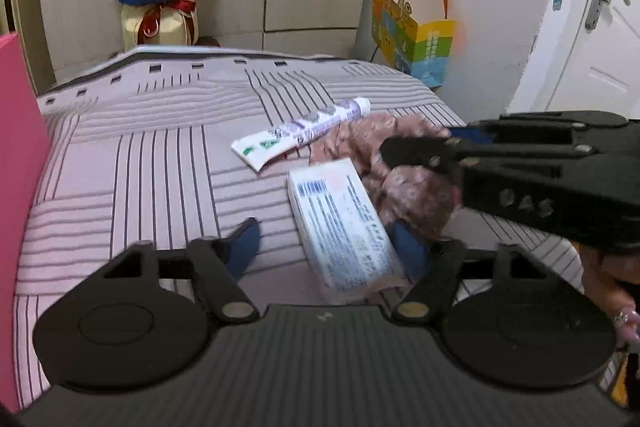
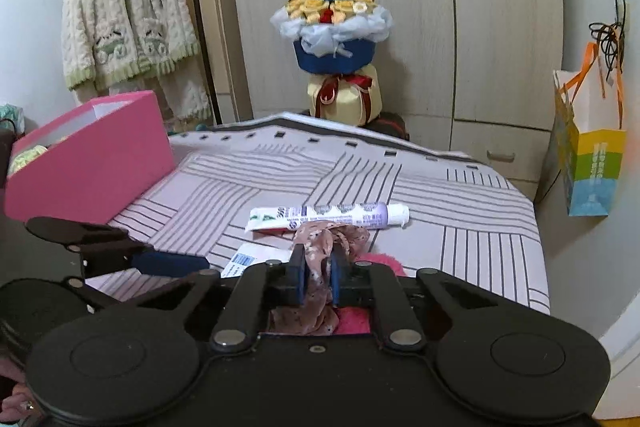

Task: Organize soft objects
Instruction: 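Close the left tool on the white packet while the right tool grasps the floral cloth, then carry the white packet and floral cloth over the pink box with both tools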

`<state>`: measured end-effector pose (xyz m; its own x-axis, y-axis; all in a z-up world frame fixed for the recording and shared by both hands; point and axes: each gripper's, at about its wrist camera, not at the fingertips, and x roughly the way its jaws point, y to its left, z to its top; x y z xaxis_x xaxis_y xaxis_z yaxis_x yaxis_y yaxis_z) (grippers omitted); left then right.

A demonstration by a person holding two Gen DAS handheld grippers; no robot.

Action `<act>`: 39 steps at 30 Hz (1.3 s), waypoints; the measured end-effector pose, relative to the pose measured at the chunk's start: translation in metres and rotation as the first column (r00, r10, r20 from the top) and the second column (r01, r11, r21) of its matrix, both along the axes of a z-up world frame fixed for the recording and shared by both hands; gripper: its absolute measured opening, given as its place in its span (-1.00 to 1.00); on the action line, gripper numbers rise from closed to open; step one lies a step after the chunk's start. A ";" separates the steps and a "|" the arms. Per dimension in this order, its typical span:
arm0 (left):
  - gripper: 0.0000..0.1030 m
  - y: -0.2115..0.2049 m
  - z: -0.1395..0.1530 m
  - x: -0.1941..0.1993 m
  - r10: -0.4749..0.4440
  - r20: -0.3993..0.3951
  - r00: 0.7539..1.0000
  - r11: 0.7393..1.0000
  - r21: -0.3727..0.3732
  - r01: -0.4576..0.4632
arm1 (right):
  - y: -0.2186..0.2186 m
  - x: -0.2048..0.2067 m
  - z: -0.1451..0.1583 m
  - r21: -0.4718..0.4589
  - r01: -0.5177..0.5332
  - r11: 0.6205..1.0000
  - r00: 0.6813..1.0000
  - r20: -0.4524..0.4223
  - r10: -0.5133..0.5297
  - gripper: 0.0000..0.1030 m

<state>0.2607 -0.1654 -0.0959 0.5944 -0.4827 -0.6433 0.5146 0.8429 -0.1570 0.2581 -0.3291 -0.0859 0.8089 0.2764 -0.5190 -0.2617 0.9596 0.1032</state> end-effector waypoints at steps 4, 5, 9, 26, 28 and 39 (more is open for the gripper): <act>-0.23 0.015 0.000 0.004 0.002 -0.067 0.998 0.998 -0.062 -0.006 | 0.002 -0.010 0.004 0.005 -0.031 1.000 0.999 0.019 0.031 -0.75; -0.25 0.018 0.000 0.003 0.010 -0.073 0.997 0.998 -0.065 -0.015 | 0.003 -0.012 0.004 -0.002 -0.030 1.000 0.999 0.018 0.030 -0.75; -0.27 0.031 0.000 -0.003 0.048 -0.066 0.997 0.998 -0.046 -0.051 | 0.005 -0.025 0.004 0.008 -0.049 0.999 0.999 0.006 0.049 -0.75; -0.15 0.016 -0.005 -0.004 0.087 0.027 0.996 0.996 0.021 -0.087 | 0.044 -0.031 -0.027 -0.172 -0.056 0.984 0.998 -0.049 0.048 0.01; -0.16 0.015 -0.005 -0.005 0.090 0.037 0.995 0.995 0.033 -0.091 | 0.043 -0.030 -0.028 -0.149 -0.039 0.988 0.998 -0.056 0.031 0.02; -0.27 0.040 0.002 -0.022 0.133 -0.014 0.991 0.990 -0.052 -0.133 | 0.065 -0.072 -0.022 -0.093 0.005 0.996 1.000 0.004 -0.005 -0.65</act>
